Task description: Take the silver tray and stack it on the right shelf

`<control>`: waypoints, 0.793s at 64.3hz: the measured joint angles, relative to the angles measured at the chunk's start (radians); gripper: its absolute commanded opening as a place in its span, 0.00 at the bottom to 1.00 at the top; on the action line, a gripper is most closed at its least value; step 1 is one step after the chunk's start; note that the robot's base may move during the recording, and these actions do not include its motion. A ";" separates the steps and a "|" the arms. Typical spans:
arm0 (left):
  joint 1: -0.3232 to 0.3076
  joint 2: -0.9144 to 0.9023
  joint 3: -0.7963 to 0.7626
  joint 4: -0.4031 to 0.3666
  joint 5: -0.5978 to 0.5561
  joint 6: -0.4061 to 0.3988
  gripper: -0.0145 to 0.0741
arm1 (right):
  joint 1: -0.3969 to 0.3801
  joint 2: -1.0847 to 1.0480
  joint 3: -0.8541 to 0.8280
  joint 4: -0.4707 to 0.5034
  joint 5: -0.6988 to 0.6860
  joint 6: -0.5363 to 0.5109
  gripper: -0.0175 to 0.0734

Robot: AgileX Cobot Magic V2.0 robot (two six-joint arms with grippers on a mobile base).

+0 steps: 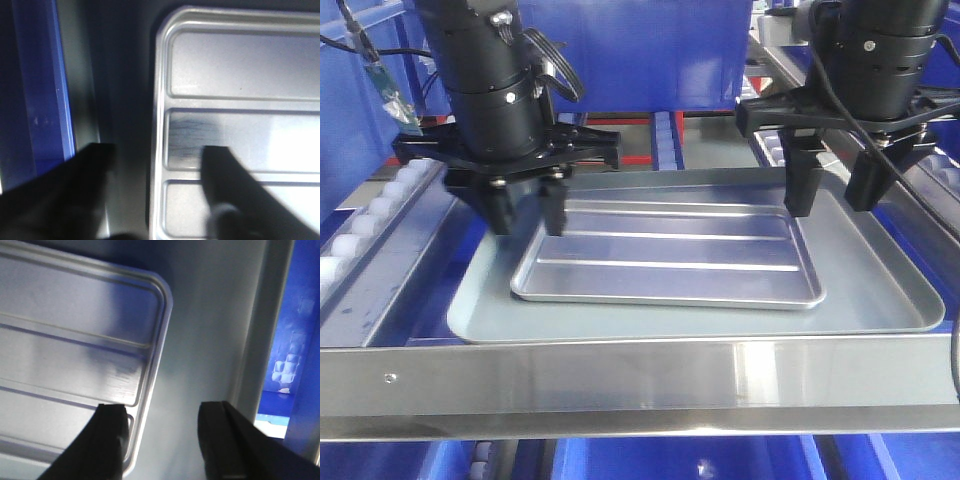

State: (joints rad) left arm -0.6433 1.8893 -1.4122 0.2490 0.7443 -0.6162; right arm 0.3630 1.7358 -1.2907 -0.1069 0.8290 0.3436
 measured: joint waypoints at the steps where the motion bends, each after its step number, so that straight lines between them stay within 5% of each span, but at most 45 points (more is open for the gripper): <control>1: 0.000 0.000 0.000 0.000 0.002 0.000 0.75 | 0.000 0.000 0.000 0.000 0.000 0.000 0.68; 14: 0.000 0.000 -0.017 -0.002 0.074 0.009 0.70 | 0.000 -0.010 0.000 0.000 0.002 -0.002 0.66; 21: 0.000 -0.018 -0.043 -0.008 0.118 0.049 0.60 | 0.000 -0.050 0.000 0.000 0.010 -0.002 0.55; 32: -0.012 -0.144 -0.047 -0.010 0.144 0.100 0.29 | 0.000 -0.162 0.000 0.000 0.035 -0.002 0.24; 39: -0.029 -0.256 -0.015 0.001 0.137 0.121 0.04 | 0.000 -0.235 0.012 -0.002 0.038 -0.003 0.25; 51: -0.064 -0.457 0.188 0.030 0.052 0.130 0.06 | 0.000 -0.404 0.149 -0.002 -0.020 -0.025 0.25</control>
State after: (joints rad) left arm -0.7070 1.4320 -1.2239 0.2787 0.7960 -0.4867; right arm 0.3630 1.3320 -1.1415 -0.1086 0.8093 0.3188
